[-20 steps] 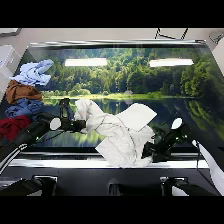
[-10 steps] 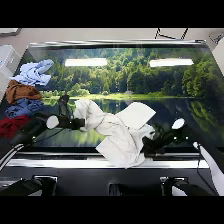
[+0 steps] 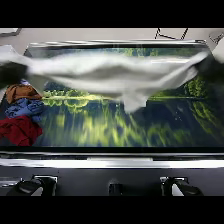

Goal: Fold the clothes and pants, and hang the long-sleeved shirts on hangers.

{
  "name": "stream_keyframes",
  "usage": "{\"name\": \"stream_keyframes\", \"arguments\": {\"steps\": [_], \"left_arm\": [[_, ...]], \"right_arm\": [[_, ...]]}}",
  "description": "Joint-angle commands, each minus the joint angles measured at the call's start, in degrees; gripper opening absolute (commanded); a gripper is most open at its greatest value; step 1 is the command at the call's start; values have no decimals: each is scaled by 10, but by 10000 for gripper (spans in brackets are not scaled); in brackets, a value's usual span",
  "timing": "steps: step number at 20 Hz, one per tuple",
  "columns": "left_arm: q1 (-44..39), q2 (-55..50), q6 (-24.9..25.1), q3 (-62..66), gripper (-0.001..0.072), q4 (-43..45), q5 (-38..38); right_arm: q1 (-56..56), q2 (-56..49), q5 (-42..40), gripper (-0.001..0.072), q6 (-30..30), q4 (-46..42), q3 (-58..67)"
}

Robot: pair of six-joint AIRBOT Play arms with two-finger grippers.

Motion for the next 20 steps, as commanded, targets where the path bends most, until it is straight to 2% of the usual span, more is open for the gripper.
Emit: {"name": "stream_keyframes", "arguments": {"steps": [1,4,6,9,11,13,15,17,20], "left_arm": [[13,92,-33,63,23,1,14],[12,132,-32,62,23,-5,-8],[12,132,-32,50,22,-3,-64],[12,123,-32,-38,23,-33,-136],[12,112,-31,-147,23,-101,-125],[12,75,-10,-240,22,-169,-77],[12,-5,6,-276,23,-188,-31],[25,-119,30,-255,23,-198,9],[59,-294,34,-146,23,-211,20]], "right_arm": [[-18,80,-30,45,6,-28,85],[-18,117,-26,45,6,-28,85],[-18,121,-5,45,6,-35,85],[-18,84,135,45,6,-64,84],[-18,30,206,45,6,-71,61],[-18,-36,185,45,-2,-70,13],[-18,-120,110,45,-5,-46,-26],[-18,-219,39,45,-5,14,-32],[-18,-346,-50,46,-4,153,-32]]}}
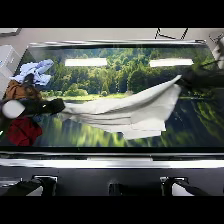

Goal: Fold the clothes and pants, and hang the long-sleeved shirts on hangers.

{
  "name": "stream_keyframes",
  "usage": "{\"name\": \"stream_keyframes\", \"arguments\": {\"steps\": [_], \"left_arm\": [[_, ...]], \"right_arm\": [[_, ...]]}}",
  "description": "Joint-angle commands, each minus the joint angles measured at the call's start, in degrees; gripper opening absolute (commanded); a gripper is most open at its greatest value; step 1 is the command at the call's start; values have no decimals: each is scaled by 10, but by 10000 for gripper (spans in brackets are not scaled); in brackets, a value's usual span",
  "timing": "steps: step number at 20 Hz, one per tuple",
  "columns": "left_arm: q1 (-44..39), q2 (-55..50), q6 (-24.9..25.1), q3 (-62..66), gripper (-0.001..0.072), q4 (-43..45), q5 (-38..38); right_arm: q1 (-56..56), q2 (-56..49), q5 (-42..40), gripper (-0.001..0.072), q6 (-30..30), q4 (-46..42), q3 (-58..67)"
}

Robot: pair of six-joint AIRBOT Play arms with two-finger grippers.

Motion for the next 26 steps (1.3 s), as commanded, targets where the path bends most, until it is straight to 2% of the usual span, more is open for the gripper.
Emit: {"name": "stream_keyframes", "arguments": {"steps": [1,3,7,8,9,10,11,13,15,17,19,21,22,24,26], "left_arm": [[33,-191,15,100,23,-30,27],[48,-266,15,176,24,-50,17],[46,-344,15,212,30,-115,12],[46,-353,15,213,124,-127,0],[52,-356,26,213,368,-130,-13],[66,-352,63,220,576,-130,-37],[91,-348,111,237,661,-130,-85],[159,-340,154,273,661,-129,-185],[225,-330,162,275,660,-129,-255],[270,-330,165,242,659,-129,-294],[287,-330,170,181,654,-130,-289],[287,-330,198,122,640,-157,-252],[285,-331,213,97,584,-188,-227],[285,-331,238,66,583,-247,-179],[283,-332,249,54,583,-270,-146]], "right_arm": [[0,-145,-104,46,-2,164,-10],[0,-193,-114,46,-2,221,-10],[9,-249,-103,47,-3,200,-10],[10,-254,-97,102,-3,198,-10],[6,-252,-90,321,-5,198,-8],[-5,-248,-61,554,-19,196,3],[-24,-242,-19,561,-36,187,19],[-78,-214,75,572,-39,125,38],[-125,-183,164,575,-21,17,29],[-143,-145,201,598,-18,-62,-30],[-141,-101,194,686,-33,-73,-127],[-135,-69,184,687,-60,-35,-208],[-131,-56,179,687,-72,-17,-241],[-121,-44,171,687,-73,2,-275],[-108,-42,166,686,-73,5,-286]]}}
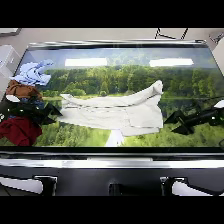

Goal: Fold the clothes and pants, and hang the long-sleeved shirts on hangers.

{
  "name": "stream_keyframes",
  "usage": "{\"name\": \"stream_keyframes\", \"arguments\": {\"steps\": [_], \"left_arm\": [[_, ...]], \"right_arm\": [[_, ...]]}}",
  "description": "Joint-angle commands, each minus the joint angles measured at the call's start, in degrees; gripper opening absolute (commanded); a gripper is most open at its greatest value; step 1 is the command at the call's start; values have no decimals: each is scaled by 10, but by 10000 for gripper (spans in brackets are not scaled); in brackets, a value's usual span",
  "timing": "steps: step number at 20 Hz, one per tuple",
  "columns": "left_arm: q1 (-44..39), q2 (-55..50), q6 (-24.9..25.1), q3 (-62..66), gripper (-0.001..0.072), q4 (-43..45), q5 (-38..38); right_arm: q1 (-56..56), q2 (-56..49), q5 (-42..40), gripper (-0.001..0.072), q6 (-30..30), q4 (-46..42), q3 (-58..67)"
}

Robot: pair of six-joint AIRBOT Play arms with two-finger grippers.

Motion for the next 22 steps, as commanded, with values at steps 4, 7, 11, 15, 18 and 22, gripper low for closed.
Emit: {"name": "stream_keyframes", "arguments": {"steps": [4,7,11,15,18,22], "left_arm": [[-13,-7,32,-37,581,-59,89],[-34,-7,33,-37,91,-59,113],[-43,5,46,-37,23,-59,111],[-45,30,48,-37,23,-59,110],[-47,52,50,-37,23,-59,110],[-55,91,68,-37,23,-71,97]], "right_arm": [[67,16,-44,686,1,12,-55],[125,16,-79,687,12,11,-75],[190,16,-144,686,35,12,-109],[245,9,-218,671,49,23,-129],[276,-5,-275,656,84,35,-129],[287,-6,-302,44,93,56,-116]]}}
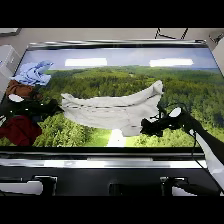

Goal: Fold the clothes and pants, and hang the long-sleeved shirts on hangers.

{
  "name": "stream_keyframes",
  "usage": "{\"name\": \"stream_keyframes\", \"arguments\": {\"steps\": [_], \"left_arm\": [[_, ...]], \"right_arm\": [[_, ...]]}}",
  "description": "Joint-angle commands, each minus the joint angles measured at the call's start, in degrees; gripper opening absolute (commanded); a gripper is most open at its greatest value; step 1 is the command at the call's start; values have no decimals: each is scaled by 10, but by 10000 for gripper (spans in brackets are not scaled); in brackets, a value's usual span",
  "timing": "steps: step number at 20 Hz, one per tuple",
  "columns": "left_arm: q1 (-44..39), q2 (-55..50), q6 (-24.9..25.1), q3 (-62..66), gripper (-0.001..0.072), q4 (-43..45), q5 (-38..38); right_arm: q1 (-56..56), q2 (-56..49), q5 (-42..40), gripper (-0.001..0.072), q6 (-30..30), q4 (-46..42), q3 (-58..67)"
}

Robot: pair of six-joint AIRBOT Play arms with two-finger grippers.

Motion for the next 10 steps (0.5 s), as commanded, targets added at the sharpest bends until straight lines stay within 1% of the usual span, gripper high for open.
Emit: {"name": "stream_keyframes", "arguments": {"steps": [1,2,3,4,6,8,10], "left_arm": [[-7,50,44,1,22,-36,-10],[-10,78,69,7,22,-60,-5],[-11,112,87,21,22,-82,6],[-12,155,99,46,22,-100,22],[-12,243,104,122,22,-120,59],[-12,329,104,215,22,-122,110],[-12,408,104,280,23,-122,172]], "right_arm": [[11,9,-19,43,4,-3,32],[11,25,-5,43,4,-33,65],[11,47,7,42,4,-82,115],[11,74,20,42,4,-136,179],[11,130,23,43,4,-252,330],[11,186,-13,44,4,-334,483],[11,238,-62,44,4,-351,592]]}}
